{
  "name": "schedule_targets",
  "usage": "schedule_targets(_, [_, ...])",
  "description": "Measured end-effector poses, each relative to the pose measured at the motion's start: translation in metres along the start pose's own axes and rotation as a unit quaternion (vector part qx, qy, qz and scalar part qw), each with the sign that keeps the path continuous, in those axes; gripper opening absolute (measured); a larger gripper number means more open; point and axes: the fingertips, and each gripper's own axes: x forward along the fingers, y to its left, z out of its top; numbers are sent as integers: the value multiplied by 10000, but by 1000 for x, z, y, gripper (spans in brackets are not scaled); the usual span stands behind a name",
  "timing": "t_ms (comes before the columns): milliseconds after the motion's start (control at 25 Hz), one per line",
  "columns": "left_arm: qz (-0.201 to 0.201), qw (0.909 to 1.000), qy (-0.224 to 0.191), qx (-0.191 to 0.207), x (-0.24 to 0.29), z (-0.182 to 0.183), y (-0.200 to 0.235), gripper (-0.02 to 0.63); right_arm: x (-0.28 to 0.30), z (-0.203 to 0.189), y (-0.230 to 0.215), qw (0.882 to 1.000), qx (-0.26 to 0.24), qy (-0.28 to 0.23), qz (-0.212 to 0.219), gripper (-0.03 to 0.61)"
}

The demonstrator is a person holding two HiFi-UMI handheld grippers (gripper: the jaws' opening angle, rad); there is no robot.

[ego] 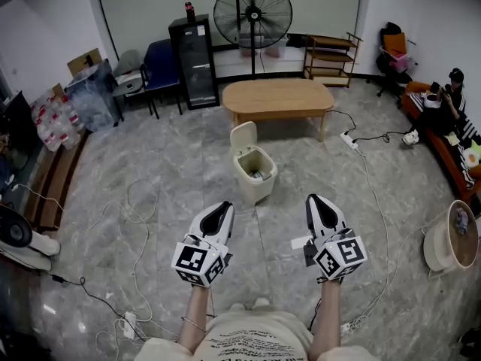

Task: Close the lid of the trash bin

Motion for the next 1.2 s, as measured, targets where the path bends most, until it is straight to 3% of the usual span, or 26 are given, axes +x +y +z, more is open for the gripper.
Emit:
schedule_targets(80, [29,10000,-39,-16,5,-1,-4,36,-2,-1,-4,10000,-37,6,43,5])
schedule_targets(160, [105,9999,-103,-71,9,-1,-7,132,-6,-1,-11,10000,-58,26,19,5])
schedule_targets(480, [587,9981,-134,96,10,-4,0,281,-10,-4,-27,10000,38,23,8,5])
schedule_targets(720, [831,9961,-21,296,12,-8,14,305,0,-13,-34,9998,130,122,82,5])
schedule_targets(960, [855,9958,218,240,34,-25,34,313,28,-24,-50,9995,189,231,106,5])
schedule_targets(1200, [446,9989,70,106,77,-34,54,311,72,-38,-76,9991,172,367,129,5])
